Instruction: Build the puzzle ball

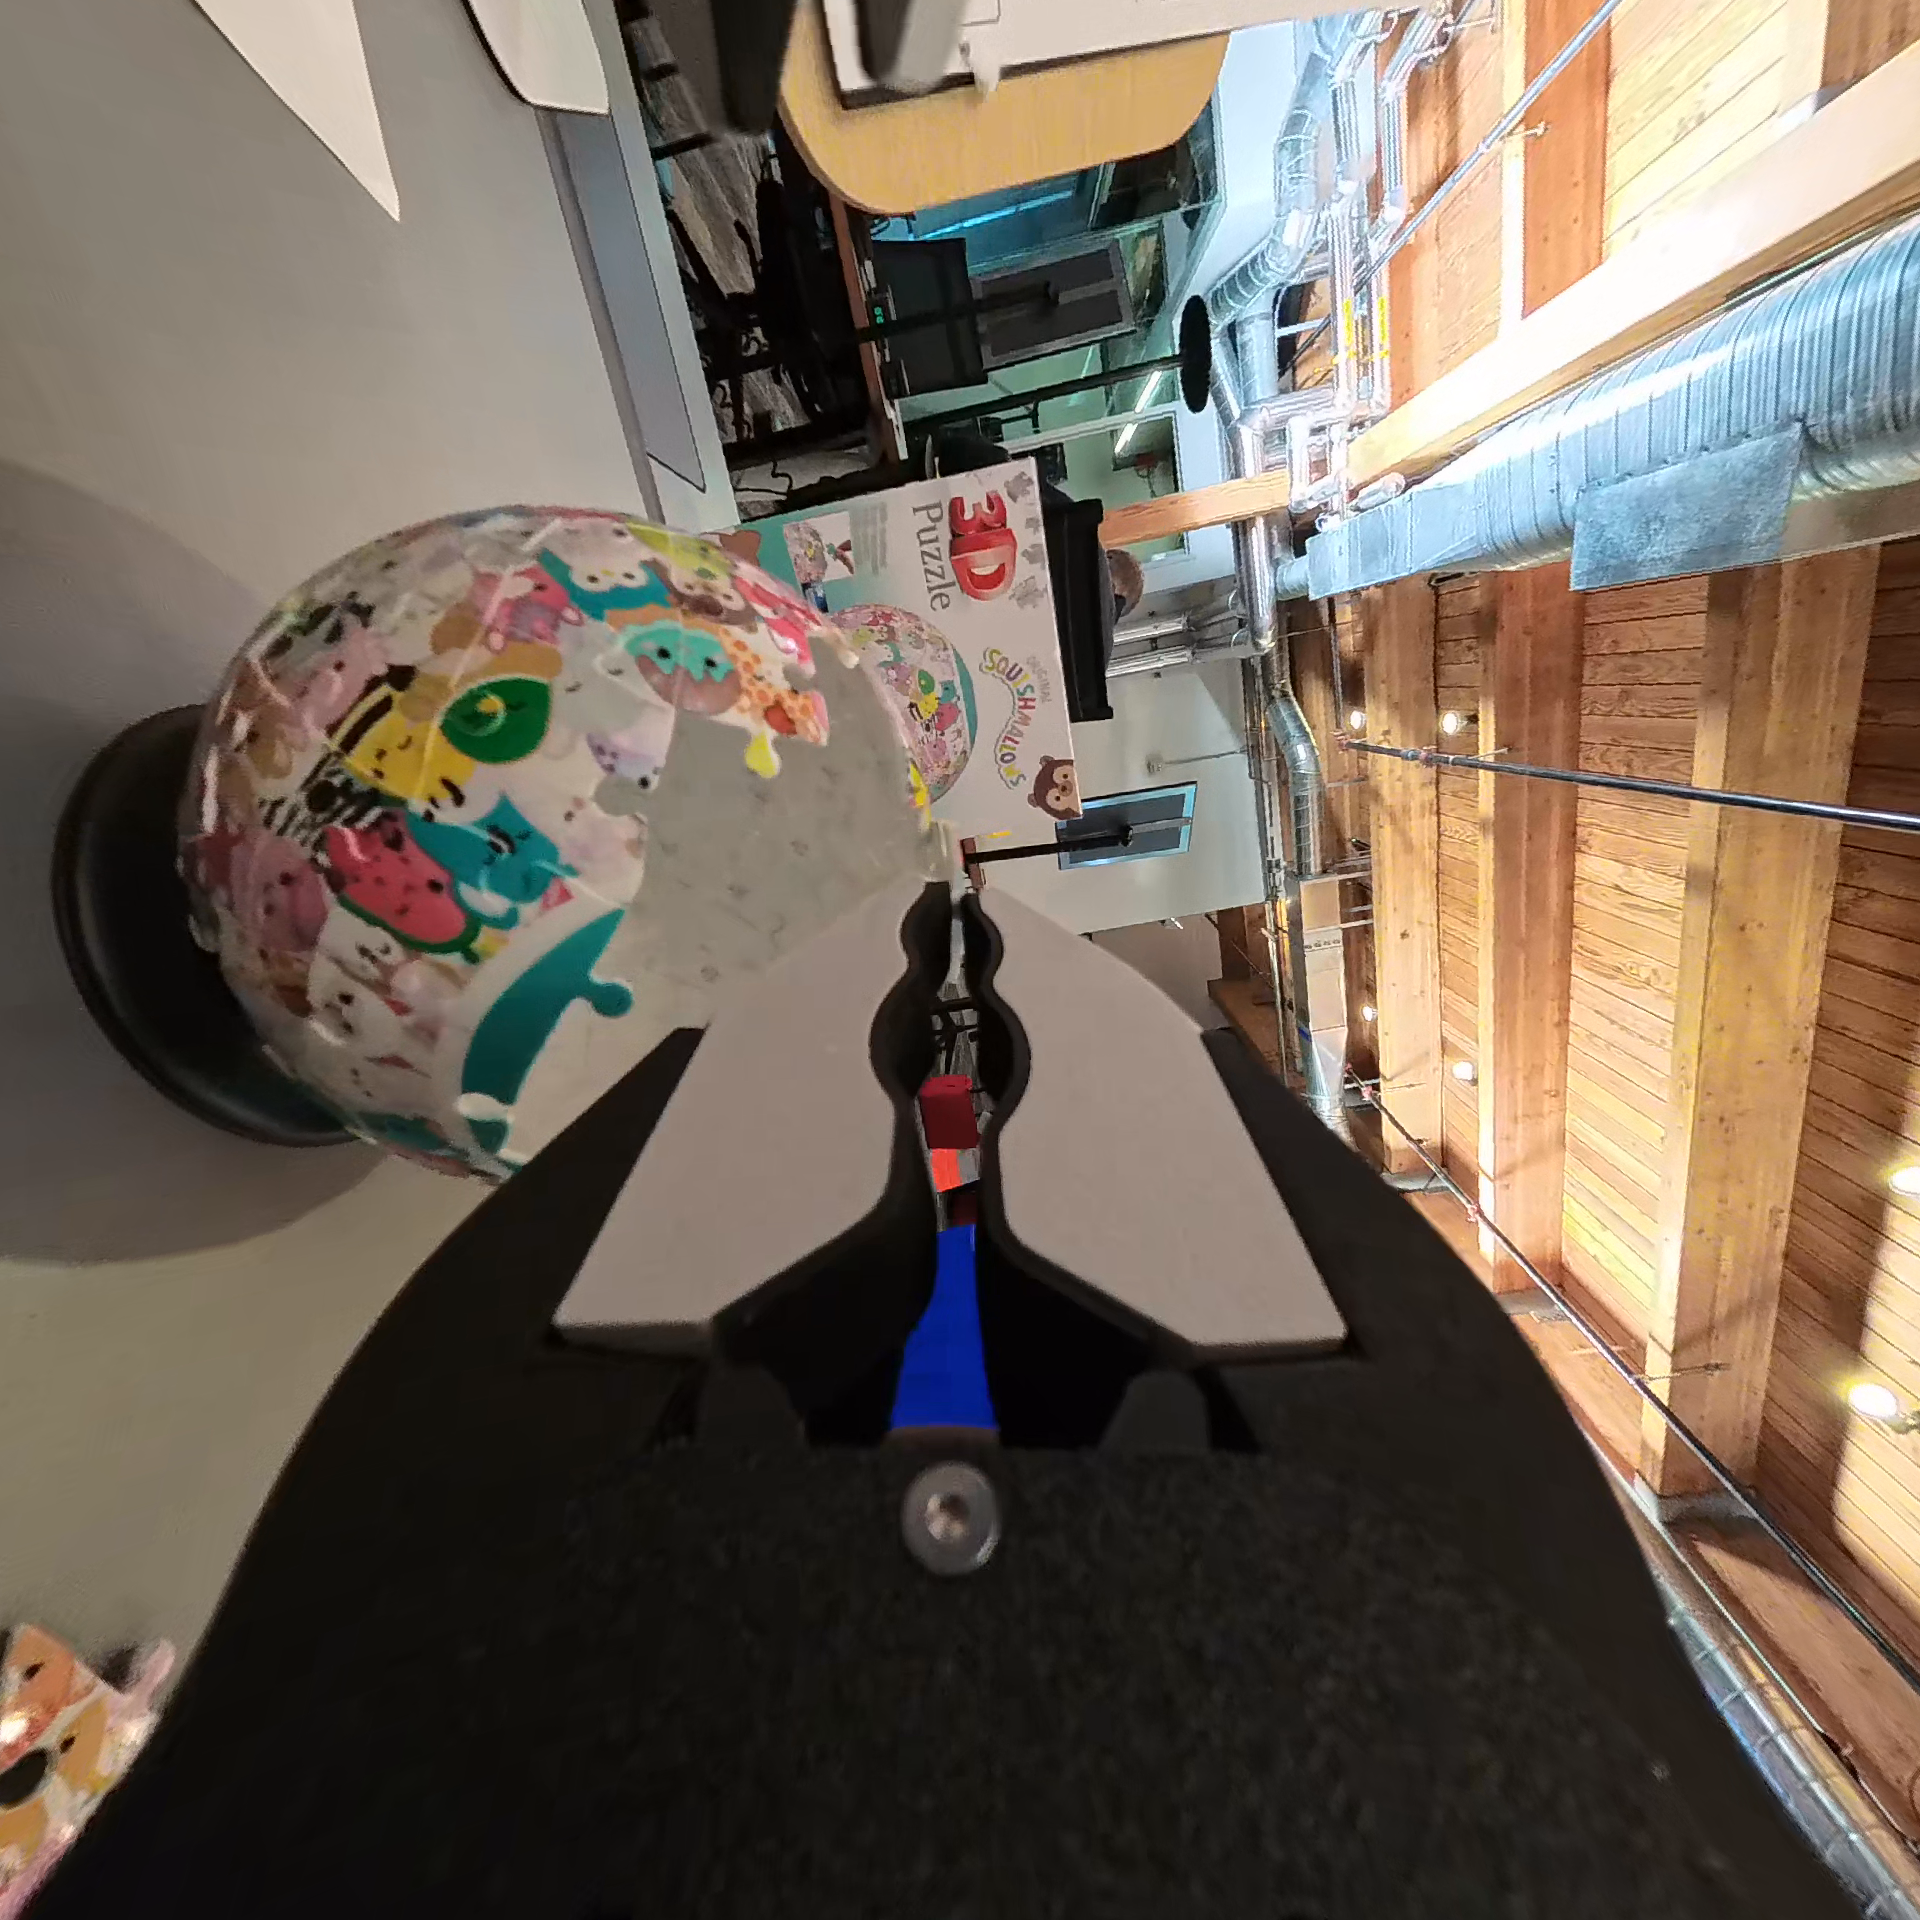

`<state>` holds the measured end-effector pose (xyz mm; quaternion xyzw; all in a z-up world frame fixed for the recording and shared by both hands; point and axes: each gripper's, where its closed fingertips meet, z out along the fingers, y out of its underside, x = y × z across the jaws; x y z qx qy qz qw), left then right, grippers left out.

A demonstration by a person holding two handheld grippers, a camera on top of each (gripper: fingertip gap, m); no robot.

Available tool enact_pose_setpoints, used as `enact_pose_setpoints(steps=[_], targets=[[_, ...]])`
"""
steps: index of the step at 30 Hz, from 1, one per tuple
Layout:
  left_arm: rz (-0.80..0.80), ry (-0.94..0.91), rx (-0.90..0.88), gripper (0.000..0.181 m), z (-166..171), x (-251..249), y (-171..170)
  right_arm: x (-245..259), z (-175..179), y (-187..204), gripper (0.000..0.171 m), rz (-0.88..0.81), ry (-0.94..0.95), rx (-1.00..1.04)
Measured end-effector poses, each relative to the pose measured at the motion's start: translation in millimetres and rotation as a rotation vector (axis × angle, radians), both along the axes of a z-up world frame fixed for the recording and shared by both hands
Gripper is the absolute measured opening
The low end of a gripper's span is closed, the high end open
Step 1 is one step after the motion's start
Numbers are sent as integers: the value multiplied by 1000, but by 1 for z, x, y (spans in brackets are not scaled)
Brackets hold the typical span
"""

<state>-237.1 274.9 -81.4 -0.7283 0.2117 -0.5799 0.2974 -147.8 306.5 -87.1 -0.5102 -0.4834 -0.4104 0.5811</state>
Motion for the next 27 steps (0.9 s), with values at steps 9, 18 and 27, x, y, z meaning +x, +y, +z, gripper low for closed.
enact_pose_setpoints(steps=[9, 18, 27], targets=[[3, -9, -14, 18, -2, -1, -5, -6, -6, 2, 3, 7, -56, 8], [13, -7, -1, 17, 1, -5, -4, -7, -6, 3, 2, 14, -97, 27], [11, 8, 4, 18, -2, -4, -4, -6, -6, 2, 2, 20, -117, 37]])
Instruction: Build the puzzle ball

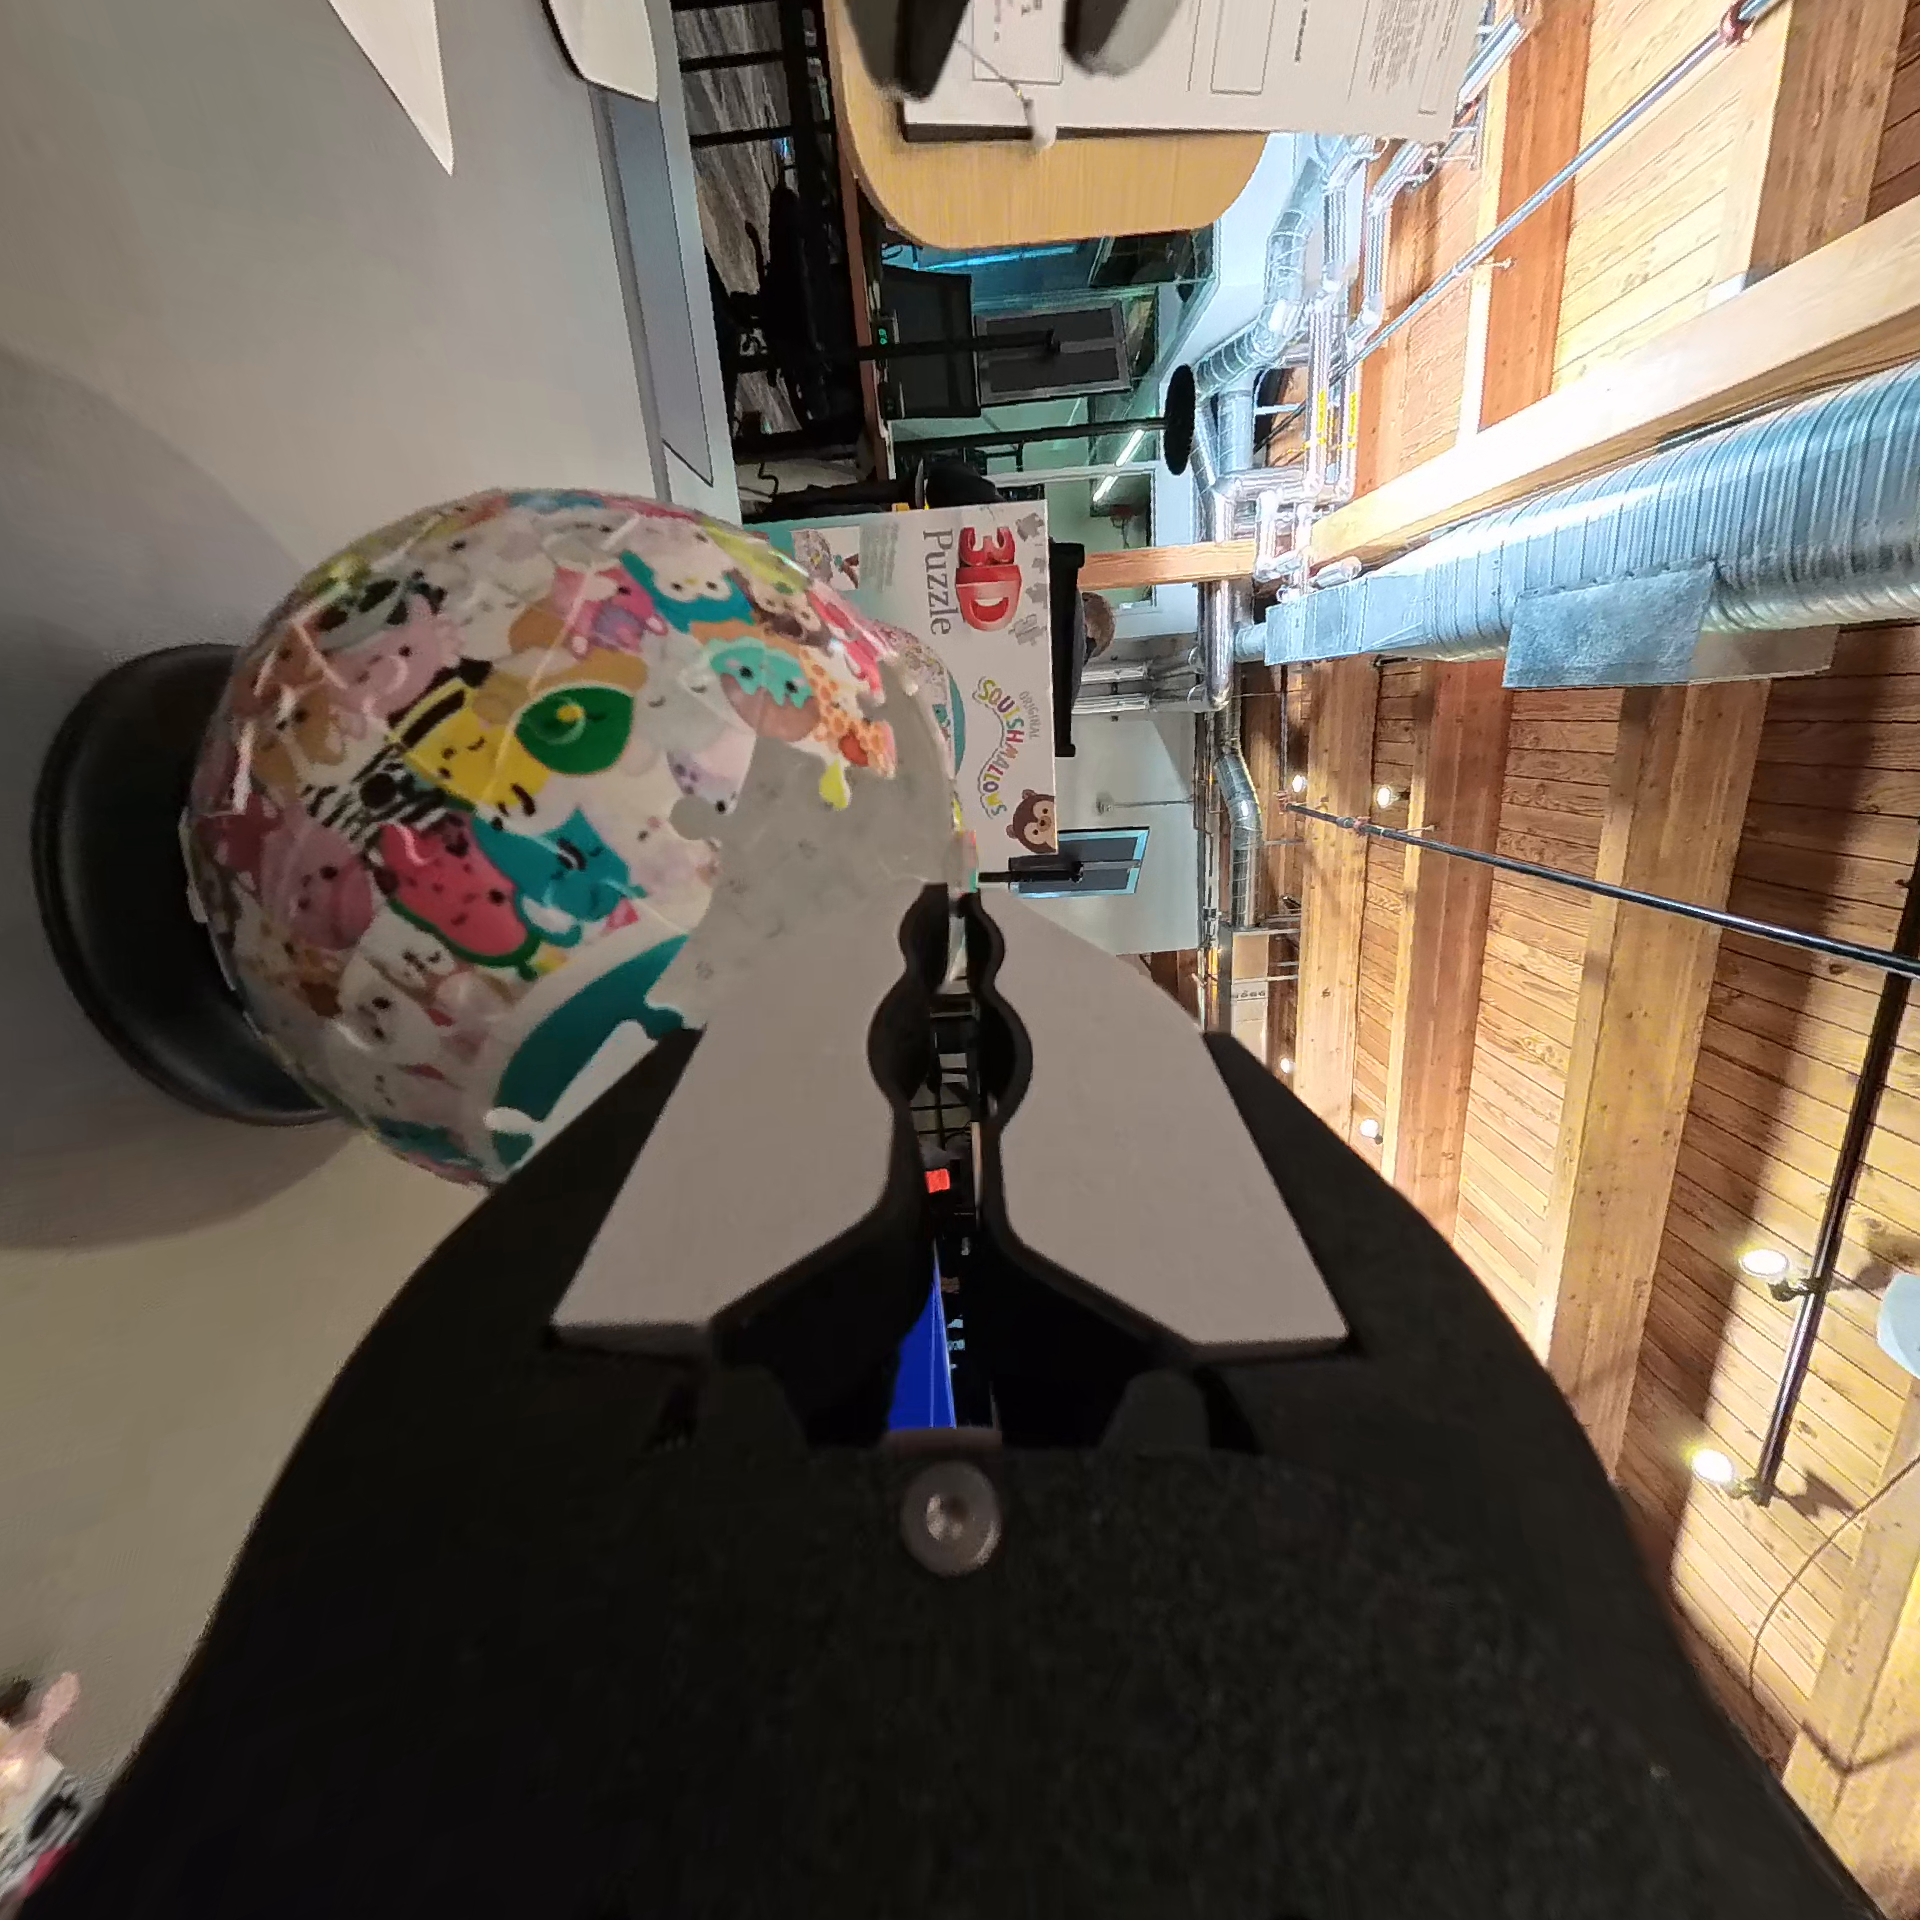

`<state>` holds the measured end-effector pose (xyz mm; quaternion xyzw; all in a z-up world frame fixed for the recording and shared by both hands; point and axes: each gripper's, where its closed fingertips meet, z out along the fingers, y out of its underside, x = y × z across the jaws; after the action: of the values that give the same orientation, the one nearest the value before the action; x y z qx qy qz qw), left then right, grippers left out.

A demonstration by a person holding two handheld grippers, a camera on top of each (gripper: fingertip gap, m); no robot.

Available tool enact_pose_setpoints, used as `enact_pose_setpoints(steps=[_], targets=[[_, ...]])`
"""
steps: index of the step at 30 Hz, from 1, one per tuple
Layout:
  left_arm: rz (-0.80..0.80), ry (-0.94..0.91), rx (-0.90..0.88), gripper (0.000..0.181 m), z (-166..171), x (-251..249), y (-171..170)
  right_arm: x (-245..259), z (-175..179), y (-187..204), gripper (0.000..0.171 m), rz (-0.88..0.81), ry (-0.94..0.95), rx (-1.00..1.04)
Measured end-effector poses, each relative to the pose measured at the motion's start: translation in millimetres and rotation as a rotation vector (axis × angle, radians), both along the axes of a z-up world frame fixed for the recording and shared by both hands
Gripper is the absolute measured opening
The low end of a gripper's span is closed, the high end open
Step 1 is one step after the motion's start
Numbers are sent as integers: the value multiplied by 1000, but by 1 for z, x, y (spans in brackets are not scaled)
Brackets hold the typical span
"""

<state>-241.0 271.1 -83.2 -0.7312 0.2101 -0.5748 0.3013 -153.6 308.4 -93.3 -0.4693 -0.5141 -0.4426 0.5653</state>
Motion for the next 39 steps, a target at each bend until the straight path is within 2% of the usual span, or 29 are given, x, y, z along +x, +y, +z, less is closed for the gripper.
enact_pose_setpoints(steps=[4, 9, 13, 15, 17, 21, 24, 27, 29, 32, 34, 39], targets=[[-1, 7, 9, 18, 1, 1, 2, 3, 7, -2, 2, 4, 17, 26], [2, 28, 37, 18, 3, 0, 4, 13, 34, -15, 2, 37, 147, 56], [-3, 74, 79, 20, 0, -7, 6, 1, 18, -57, 2, 296, 276, -264], [-13, 128, 124, 24, -6, -12, 6, -3, 13, -88, 2, 419, 415, -417], [-55, 180, 167, 29, -14, -13, 1, -9, -5, -116, 2, 502, 561, -678], [-244, 170, 196, 35, -21, 5, -39, -5, 2, -132, 2, 586, 878, -778], [-437, 134, 215, 28, -21, 28, -87, -10, 12, -136, 2, 637, 914, -744], [-463, 149, 363, 29, -16, 41, -109, -23, 10, -145, 2, 705, 1062, -992], [-458, 209, 454, 25, -16, 43, -114, -28, 2, -150, 2, 695, 1081, -1132], [-488, 296, 512, 19, -21, 41, -121, -34, -2, -156, 2, 686, 1038, -1205], [-524, 326, 532, 4, -23, 41, -128, -39, 3, -160, 2, 702, 1025, -1197], [-496, 396, 661, 3, -29, 40, -130, -44, 4, -168, 3, 675, 957, -1215]])
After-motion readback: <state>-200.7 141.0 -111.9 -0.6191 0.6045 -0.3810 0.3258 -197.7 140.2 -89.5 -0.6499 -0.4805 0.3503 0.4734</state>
